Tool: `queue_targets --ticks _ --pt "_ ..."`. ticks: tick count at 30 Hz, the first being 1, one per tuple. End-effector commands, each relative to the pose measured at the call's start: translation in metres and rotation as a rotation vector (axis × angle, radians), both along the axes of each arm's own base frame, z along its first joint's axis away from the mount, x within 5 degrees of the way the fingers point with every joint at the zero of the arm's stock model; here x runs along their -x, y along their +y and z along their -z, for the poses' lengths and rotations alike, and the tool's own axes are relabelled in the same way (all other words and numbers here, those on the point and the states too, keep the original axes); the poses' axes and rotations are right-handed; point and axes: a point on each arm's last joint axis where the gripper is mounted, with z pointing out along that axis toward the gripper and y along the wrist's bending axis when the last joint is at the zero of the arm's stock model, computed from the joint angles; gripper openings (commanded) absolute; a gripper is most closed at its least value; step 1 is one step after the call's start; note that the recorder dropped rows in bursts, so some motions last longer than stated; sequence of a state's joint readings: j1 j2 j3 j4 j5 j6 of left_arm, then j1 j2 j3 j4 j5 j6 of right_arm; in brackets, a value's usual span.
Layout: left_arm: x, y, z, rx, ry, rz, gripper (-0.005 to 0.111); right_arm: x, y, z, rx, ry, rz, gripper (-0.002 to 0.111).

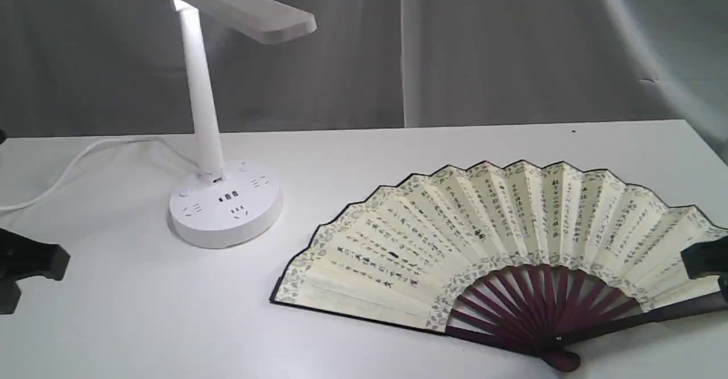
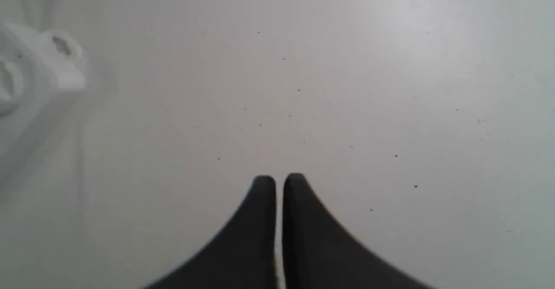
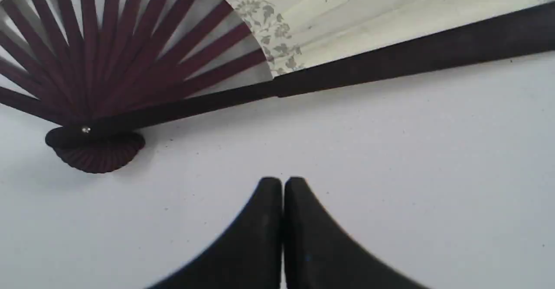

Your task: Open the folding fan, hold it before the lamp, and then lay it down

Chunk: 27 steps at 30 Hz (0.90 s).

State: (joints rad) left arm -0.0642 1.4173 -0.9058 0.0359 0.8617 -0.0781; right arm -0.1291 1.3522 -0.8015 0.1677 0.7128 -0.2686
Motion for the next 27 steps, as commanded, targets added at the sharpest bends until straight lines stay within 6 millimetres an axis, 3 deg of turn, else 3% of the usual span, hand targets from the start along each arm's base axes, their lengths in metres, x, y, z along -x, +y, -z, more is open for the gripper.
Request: queue_targets --ticks 1,9,27 --pt "-0.003 -0.009 -0.004 -0.001 -0.043 0.045 0.000 -0.002 0.002 -0.004 0.000 -0.039 -0.043 0.000" --pt "-0.004 -0.010 -0.005 -0.004 -0.065 0.071 0.000 -0.001 0.022 -0.003 0.040 -0.023 -0.121 0.000" --pt "-0.003 -0.011 -0.006 -0.001 -0.067 0.070 0.000 0.000 0.018 -0.002 0.064 0.001 -0.027 0.000"
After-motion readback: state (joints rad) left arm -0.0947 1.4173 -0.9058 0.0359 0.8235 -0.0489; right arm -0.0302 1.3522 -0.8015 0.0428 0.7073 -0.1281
